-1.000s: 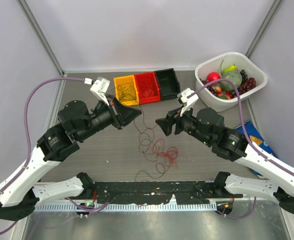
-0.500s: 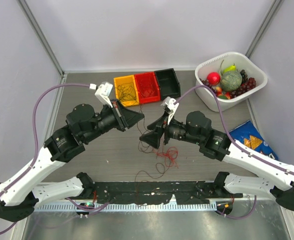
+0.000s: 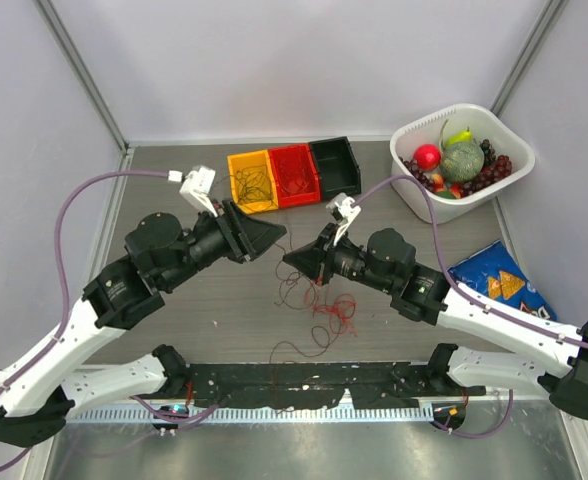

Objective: Untangle the cables

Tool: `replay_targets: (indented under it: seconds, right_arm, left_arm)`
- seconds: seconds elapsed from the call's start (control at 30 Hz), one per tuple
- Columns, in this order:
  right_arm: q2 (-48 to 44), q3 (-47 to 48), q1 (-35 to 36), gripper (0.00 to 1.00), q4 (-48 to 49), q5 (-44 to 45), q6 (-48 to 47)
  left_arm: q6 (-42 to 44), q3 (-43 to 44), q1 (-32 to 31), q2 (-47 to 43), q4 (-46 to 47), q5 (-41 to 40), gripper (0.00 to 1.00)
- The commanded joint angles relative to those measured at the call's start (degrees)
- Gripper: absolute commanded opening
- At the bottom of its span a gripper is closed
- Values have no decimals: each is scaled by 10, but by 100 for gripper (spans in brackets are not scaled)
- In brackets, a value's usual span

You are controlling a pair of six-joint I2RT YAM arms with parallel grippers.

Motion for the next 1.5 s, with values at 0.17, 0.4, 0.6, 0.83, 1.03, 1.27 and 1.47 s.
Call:
replay_targets:
  seconds: [0.17, 0.4, 0.6, 0.83, 1.03, 1.27, 1.47]
  right_arm:
    - [21, 54, -99, 1, 6, 164, 22]
    - [186, 148, -241, 1, 67, 179, -46]
    - [361, 238, -279, 1, 168, 236, -196]
    - [527, 349, -312, 1, 233, 208, -263]
    - [631, 424, -337, 1, 273, 197, -265]
    - [674, 504, -345, 1, 255, 171, -253]
    - [690, 529, -348, 1, 225, 176, -252]
  left_arm:
    - [63, -73, -1, -133, -38, -176, 85]
    - [44, -162, -1, -174, -75, -184, 88]
    - [12, -265, -1, -170, -33, -96, 94]
    - [-16, -350, -1, -178, 23, -60, 95]
    - [-30, -359, -1, -188, 9, -67, 94]
    - [-44, -361, -1, -224, -32, -81, 94]
    - [-49, -345, -1, -290, -81, -144, 94]
